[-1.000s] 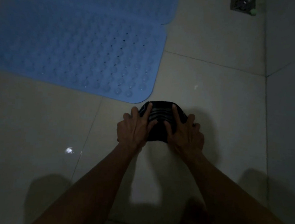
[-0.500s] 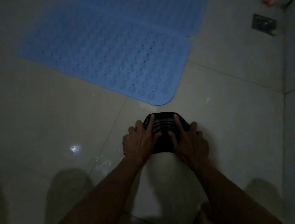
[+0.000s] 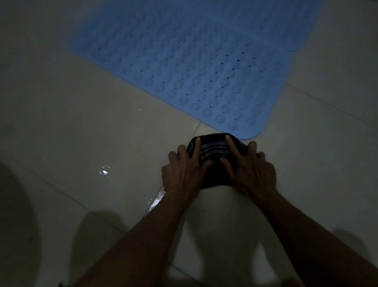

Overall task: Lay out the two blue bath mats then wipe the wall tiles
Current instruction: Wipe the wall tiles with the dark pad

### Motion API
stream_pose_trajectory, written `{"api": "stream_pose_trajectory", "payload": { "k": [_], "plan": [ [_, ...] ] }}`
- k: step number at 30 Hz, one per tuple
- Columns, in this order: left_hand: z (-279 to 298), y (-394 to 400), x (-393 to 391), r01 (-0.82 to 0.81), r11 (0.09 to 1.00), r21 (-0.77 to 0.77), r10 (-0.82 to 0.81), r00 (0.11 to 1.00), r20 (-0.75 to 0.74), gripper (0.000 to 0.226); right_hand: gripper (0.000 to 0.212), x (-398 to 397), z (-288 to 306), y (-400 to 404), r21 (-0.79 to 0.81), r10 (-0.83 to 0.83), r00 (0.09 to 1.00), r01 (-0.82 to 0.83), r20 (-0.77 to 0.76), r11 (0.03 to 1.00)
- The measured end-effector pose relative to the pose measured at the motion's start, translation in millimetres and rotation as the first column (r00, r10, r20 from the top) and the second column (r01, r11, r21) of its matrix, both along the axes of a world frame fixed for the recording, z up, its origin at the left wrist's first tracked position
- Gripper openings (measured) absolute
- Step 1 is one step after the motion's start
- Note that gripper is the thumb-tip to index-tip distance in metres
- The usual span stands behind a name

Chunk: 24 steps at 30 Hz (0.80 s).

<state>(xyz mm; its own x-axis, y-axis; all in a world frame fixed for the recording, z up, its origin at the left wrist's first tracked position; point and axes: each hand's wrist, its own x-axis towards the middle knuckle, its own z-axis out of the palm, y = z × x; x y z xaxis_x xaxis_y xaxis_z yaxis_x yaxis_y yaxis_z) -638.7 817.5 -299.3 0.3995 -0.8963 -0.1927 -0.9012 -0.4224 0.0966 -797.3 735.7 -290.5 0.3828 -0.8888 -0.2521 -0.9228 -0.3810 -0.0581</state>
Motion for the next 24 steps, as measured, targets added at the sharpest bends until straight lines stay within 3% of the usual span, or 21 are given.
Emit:
{"api": "stream_pose_trajectory", "payload": {
  "k": [5,12,19,24],
  "plan": [
    [-5,0,19,-0.016,0.997,-0.069,0.019,0.999,0.034,0.071,0.071,21,1,-10,-0.034,0.076,0.997,-0.077,-0.017,0.996],
    [0,-7,49,-0.108,0.993,-0.044,0.109,0.994,0.012,0.071,0.071,54,-7,-28,-0.134,0.193,0.981,-0.19,0.014,0.973],
    [-3,-13,96,-0.185,0.983,-0.006,0.186,0.982,0.023,0.072,0.071,110,-6,-42,-0.09,0.245,0.969,-0.247,-0.029,0.965],
    [9,-15,123,-0.253,0.965,0.066,0.259,0.96,-0.104,0.073,0.074,144,0,-44,-0.083,0.264,0.959,-0.273,-0.104,0.958]
  ]
}}
